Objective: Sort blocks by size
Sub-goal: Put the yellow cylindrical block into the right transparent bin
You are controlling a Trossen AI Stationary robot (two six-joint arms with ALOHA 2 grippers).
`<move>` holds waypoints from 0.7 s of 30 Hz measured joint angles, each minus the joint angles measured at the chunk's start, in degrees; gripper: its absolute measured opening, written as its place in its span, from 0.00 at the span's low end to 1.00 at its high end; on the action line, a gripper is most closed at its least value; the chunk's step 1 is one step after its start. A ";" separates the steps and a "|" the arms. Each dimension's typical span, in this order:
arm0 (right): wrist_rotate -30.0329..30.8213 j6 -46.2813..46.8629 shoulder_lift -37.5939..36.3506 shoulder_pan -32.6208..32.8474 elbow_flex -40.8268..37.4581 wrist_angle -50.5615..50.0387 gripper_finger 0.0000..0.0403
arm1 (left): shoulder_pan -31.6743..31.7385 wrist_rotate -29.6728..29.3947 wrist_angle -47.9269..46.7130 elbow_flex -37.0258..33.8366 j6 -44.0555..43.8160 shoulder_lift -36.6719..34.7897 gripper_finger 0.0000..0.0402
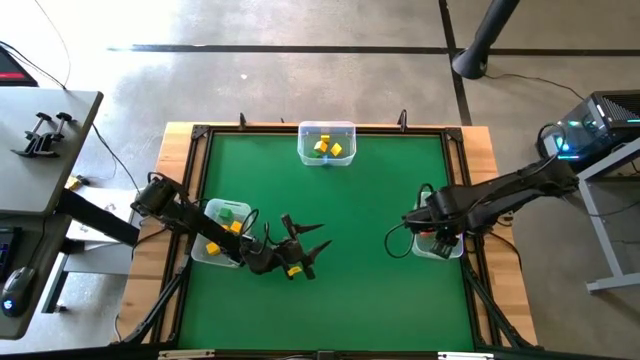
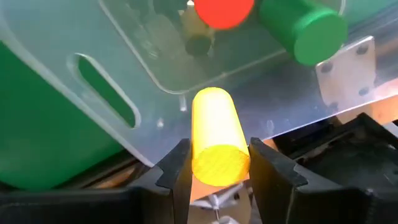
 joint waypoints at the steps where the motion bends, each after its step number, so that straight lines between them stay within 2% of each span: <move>1: -0.15 -0.20 0.00 -0.03 -1.36 0.47 0.31 | 0.00 0.00 -0.04 0.00 0.00 -0.01 0.53; 6: 0.14 -1.89 0.00 -0.05 -6.35 6.02 0.31 | 0.15 0.02 0.01 0.00 0.00 0.00 0.53; 11: 3.72 -1.96 0.70 -0.24 -5.38 7.33 0.33 | 0.17 0.02 0.17 0.00 0.00 0.00 0.53; 21: 5.21 -1.74 0.73 -1.93 -5.38 7.40 0.33 | 0.13 0.02 0.14 0.00 -0.48 0.00 0.53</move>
